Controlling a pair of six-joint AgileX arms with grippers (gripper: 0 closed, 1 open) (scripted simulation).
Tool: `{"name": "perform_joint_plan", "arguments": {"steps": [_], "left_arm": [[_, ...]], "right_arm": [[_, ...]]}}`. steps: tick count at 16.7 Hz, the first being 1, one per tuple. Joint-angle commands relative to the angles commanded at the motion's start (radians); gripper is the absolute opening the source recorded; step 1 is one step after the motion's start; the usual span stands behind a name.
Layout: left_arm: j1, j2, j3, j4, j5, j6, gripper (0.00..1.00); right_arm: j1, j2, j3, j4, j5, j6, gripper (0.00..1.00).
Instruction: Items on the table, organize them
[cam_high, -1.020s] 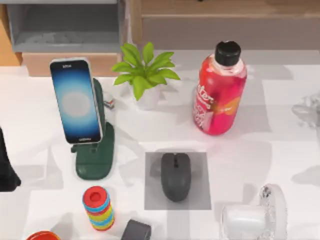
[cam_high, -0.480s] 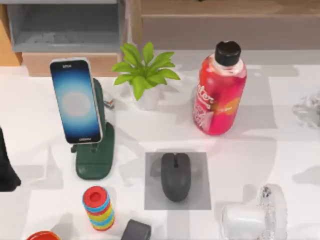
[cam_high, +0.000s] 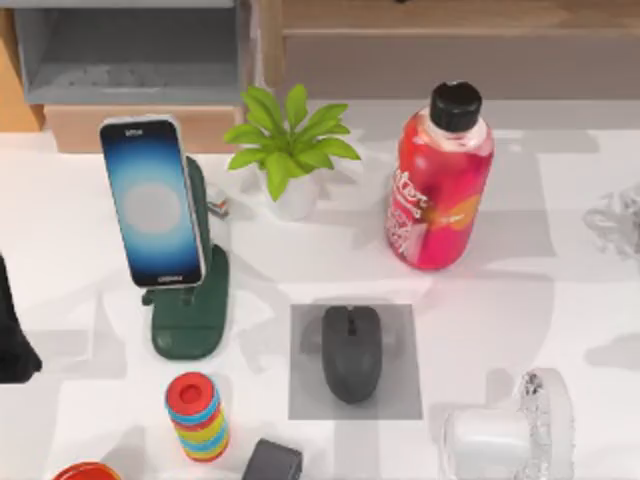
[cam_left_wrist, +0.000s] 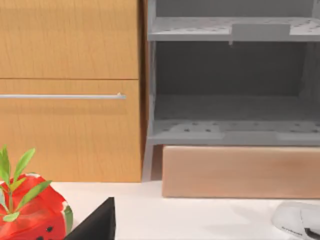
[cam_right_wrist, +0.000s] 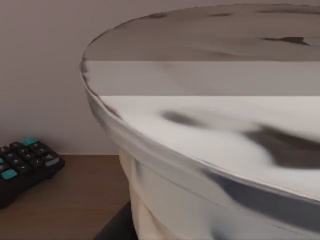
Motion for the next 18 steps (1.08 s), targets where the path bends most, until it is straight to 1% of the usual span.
{"name": "perform_joint_plan", "arguments": {"steps": [12,13,18], "left_arm": [[0.000,0.000,0.000,0.000,0.000,0.000,1.00],[0.000,0.000,0.000,0.000,0.000,0.000,1.00],[0.000,0.000,0.000,0.000,0.000,0.000,1.00]], "right_arm": [[0.000,0.000,0.000,0.000,0.000,0.000,0.98],[0.000,0.000,0.000,0.000,0.000,0.000,1.00],[0.000,0.000,0.000,0.000,0.000,0.000,1.00]]}}
